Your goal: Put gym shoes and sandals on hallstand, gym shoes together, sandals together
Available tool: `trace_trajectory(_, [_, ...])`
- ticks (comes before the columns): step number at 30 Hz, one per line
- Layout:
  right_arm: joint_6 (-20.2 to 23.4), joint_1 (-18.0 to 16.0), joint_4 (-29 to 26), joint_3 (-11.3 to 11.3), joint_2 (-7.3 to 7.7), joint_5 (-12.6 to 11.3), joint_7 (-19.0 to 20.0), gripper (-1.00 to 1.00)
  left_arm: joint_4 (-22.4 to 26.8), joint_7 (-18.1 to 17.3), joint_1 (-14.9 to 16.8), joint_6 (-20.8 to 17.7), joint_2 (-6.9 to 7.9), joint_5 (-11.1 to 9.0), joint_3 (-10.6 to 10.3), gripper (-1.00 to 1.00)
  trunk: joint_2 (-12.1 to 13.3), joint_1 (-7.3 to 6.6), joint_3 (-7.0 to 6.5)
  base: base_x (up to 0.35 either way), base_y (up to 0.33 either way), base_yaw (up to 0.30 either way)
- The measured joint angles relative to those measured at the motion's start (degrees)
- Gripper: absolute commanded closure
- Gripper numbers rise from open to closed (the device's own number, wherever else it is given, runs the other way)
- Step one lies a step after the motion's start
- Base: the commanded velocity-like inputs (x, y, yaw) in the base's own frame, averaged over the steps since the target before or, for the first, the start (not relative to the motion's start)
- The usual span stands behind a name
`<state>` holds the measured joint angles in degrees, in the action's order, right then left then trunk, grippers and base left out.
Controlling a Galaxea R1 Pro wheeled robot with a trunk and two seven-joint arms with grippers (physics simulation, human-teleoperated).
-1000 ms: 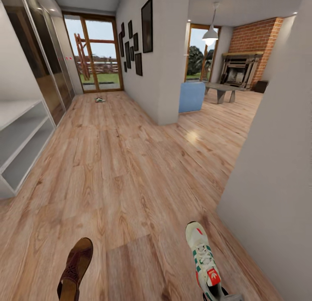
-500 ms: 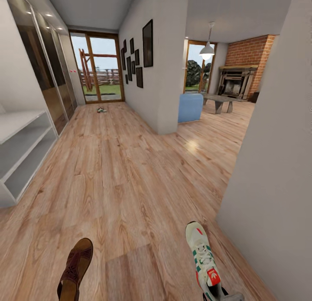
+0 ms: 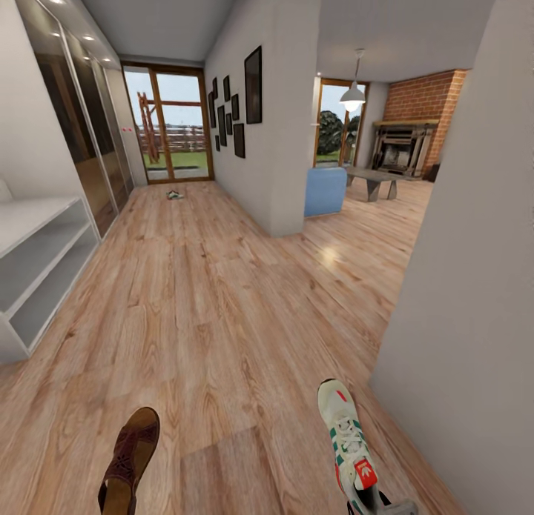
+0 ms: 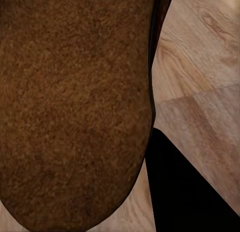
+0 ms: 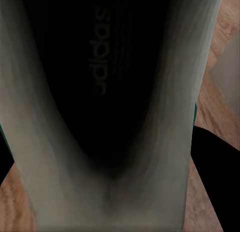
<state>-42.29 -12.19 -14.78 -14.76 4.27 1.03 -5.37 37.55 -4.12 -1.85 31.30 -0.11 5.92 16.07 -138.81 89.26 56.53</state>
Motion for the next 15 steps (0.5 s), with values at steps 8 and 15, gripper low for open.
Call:
trace_trajectory(8, [-0.03,0.00,0.00,0.00,-0.08,0.07,0.00,1.00,-0.02,0.10,0.00,0.09,0.00,-0.10,0.02,1.00,0.00,0.02,-0.48,-0.124,-0.099,0.000])
trace_trajectory(15, [-0.04,0.00,-0.22,-0.12,-1.05,0.14,0.02,1.00,0.00,0.17,0.01,0.09,0.00,-0.15,0.04,1.00,0.00,0.03,-0.51,-0.269,-0.179,0.000])
